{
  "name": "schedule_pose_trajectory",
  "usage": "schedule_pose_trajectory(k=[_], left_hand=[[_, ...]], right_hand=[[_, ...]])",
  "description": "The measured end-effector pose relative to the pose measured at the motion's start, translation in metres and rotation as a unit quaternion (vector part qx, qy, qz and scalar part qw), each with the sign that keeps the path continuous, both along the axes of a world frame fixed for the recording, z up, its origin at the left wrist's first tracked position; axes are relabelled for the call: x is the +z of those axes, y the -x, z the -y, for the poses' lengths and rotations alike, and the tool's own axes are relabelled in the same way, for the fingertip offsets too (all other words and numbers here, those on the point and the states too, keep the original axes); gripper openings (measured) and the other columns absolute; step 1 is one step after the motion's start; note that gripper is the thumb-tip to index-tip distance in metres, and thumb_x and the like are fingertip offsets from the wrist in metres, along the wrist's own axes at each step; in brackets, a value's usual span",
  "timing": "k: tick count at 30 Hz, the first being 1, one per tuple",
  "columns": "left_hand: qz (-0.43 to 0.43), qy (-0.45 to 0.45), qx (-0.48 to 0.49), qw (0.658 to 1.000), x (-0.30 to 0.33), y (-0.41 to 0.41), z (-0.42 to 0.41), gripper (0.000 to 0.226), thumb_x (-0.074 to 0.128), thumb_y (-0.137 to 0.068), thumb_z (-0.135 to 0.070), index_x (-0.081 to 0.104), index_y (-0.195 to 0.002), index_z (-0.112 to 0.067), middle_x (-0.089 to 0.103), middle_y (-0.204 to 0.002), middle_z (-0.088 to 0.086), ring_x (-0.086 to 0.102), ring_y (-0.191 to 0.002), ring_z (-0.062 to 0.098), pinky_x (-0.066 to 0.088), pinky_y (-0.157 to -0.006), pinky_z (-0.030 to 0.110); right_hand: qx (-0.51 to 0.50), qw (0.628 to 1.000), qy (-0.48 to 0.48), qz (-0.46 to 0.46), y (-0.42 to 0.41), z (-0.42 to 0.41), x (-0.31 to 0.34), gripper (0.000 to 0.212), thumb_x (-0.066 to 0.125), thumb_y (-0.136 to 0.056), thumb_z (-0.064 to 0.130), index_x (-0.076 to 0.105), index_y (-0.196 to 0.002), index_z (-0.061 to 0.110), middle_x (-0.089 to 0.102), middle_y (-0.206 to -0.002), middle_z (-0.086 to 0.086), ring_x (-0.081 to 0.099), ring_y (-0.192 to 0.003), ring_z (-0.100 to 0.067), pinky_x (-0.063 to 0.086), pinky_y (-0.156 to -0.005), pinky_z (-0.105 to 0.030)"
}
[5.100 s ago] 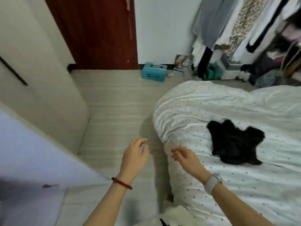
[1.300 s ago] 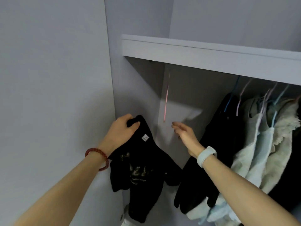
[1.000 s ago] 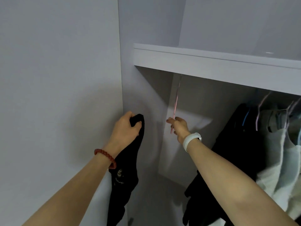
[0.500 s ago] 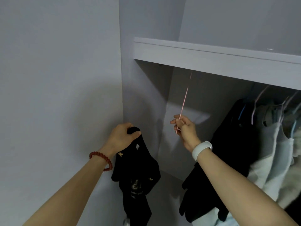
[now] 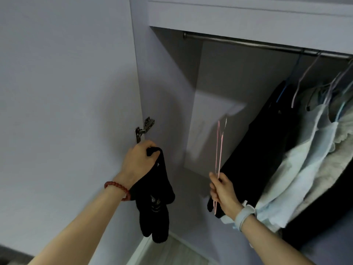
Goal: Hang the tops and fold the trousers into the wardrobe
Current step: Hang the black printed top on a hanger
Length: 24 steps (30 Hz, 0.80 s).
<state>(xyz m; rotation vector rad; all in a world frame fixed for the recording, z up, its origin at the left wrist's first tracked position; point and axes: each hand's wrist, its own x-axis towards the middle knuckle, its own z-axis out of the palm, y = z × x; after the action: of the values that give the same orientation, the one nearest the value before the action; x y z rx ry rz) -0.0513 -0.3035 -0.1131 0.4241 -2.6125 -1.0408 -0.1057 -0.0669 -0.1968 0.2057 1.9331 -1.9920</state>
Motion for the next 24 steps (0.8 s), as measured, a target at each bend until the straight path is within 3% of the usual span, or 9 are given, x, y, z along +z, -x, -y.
schedule_pose_trajectory(k=[4, 8, 10, 12, 14, 16, 19, 22, 24], left_hand=[[0.01, -0.002, 0.02, 1.0, -0.001, -0.006, -0.005, 0.006, 0.061, -0.087, -0.02, 0.065, -0.089, -0.016, 0.067, -0.087, 0.002, 0.062, -0.084, 0.021, 0.05, -0.075, 0.032], [0.028, -0.043, 0.026, 0.998, -0.002, -0.01, -0.008, 0.007, 0.062, -0.087, -0.018, 0.066, -0.09, -0.014, 0.068, -0.091, 0.004, 0.062, -0.088, 0.022, 0.05, -0.079, 0.032], [0.034, -0.051, 0.022, 0.998, -0.003, -0.014, -0.006, 0.007, 0.061, -0.088, -0.019, 0.066, -0.09, -0.014, 0.067, -0.091, 0.003, 0.062, -0.089, 0.022, 0.05, -0.08, 0.032], [0.034, -0.034, 0.017, 0.999, -0.003, -0.017, -0.004, 0.008, 0.06, -0.089, -0.019, 0.066, -0.091, -0.015, 0.067, -0.091, 0.002, 0.062, -0.089, 0.021, 0.05, -0.079, 0.031], [0.029, -0.019, 0.027, 0.999, -0.004, -0.018, 0.0, 0.008, 0.059, -0.089, -0.019, 0.066, -0.09, -0.017, 0.066, -0.09, 0.0, 0.061, -0.087, 0.02, 0.048, -0.077, 0.029], [0.025, -0.033, 0.042, 0.998, -0.003, -0.019, 0.001, 0.006, 0.059, -0.089, -0.018, 0.064, -0.087, -0.018, 0.066, -0.088, 0.0, 0.06, -0.085, 0.02, 0.047, -0.075, 0.026], [0.034, -0.057, 0.043, 0.997, -0.002, -0.018, -0.001, 0.005, 0.058, -0.089, -0.017, 0.063, -0.088, -0.016, 0.065, -0.089, 0.003, 0.06, -0.085, 0.021, 0.048, -0.077, 0.028], [0.045, -0.062, 0.031, 0.997, 0.001, -0.018, -0.004, 0.006, 0.057, -0.09, -0.018, 0.062, -0.091, -0.016, 0.063, -0.091, 0.001, 0.058, -0.088, 0.02, 0.048, -0.081, 0.029], [0.043, -0.049, 0.027, 0.998, 0.004, -0.017, -0.006, 0.004, 0.055, -0.091, -0.017, 0.058, -0.089, -0.017, 0.062, -0.091, 0.002, 0.057, -0.087, 0.02, 0.047, -0.079, 0.03]], right_hand=[[0.011, 0.993, -0.01, -0.115, -0.002, 0.009, 0.013, 0.012, 0.058, -0.089, 0.006, 0.051, -0.083, 0.014, 0.058, -0.068, -0.001, 0.059, -0.056, -0.008, 0.051, -0.059, -0.017], [-0.039, 0.98, -0.051, -0.186, 0.004, 0.023, 0.027, 0.014, 0.059, -0.09, 0.011, 0.051, -0.079, 0.015, 0.051, -0.064, 0.003, 0.054, -0.052, -0.006, 0.05, -0.056, -0.021], [-0.075, 0.966, -0.125, -0.212, -0.002, 0.026, 0.026, 0.023, 0.052, -0.094, 0.022, 0.05, -0.075, 0.008, 0.044, -0.062, -0.002, 0.045, -0.056, -0.013, 0.041, -0.058, -0.028], [-0.114, 0.958, -0.135, -0.225, -0.01, 0.026, 0.026, 0.034, 0.041, -0.099, 0.024, 0.054, -0.074, 0.004, 0.05, -0.062, -0.002, 0.045, -0.06, -0.013, 0.034, -0.062, -0.027], [-0.147, 0.968, -0.059, -0.196, -0.013, 0.028, 0.032, 0.039, 0.035, -0.101, 0.024, 0.053, -0.069, 0.01, 0.052, -0.059, 0.006, 0.048, -0.059, -0.007, 0.035, -0.063, -0.025], [-0.182, 0.971, 0.079, -0.131, -0.011, 0.032, 0.044, 0.04, 0.034, -0.101, 0.024, 0.043, -0.063, 0.015, 0.044, -0.044, 0.012, 0.041, -0.044, -0.002, 0.036, -0.061, -0.024], [-0.187, 0.936, 0.293, -0.044, -0.009, 0.044, 0.067, 0.041, 0.031, -0.101, 0.019, 0.029, -0.061, 0.019, 0.028, -0.035, 0.01, 0.026, -0.033, -0.004, 0.027, -0.054, -0.024], [-0.158, 0.91, 0.384, -0.012, -0.007, 0.056, 0.088, 0.045, 0.03, -0.101, 0.019, 0.029, -0.056, 0.02, 0.025, -0.036, 0.01, 0.024, -0.033, -0.006, 0.026, -0.052, -0.023], [-0.158, 0.905, 0.395, -0.005, -0.004, 0.061, 0.098, 0.046, 0.029, -0.101, 0.023, 0.03, -0.056, 0.02, 0.024, -0.037, 0.01, 0.023, -0.033, -0.007, 0.025, -0.051, -0.023]])
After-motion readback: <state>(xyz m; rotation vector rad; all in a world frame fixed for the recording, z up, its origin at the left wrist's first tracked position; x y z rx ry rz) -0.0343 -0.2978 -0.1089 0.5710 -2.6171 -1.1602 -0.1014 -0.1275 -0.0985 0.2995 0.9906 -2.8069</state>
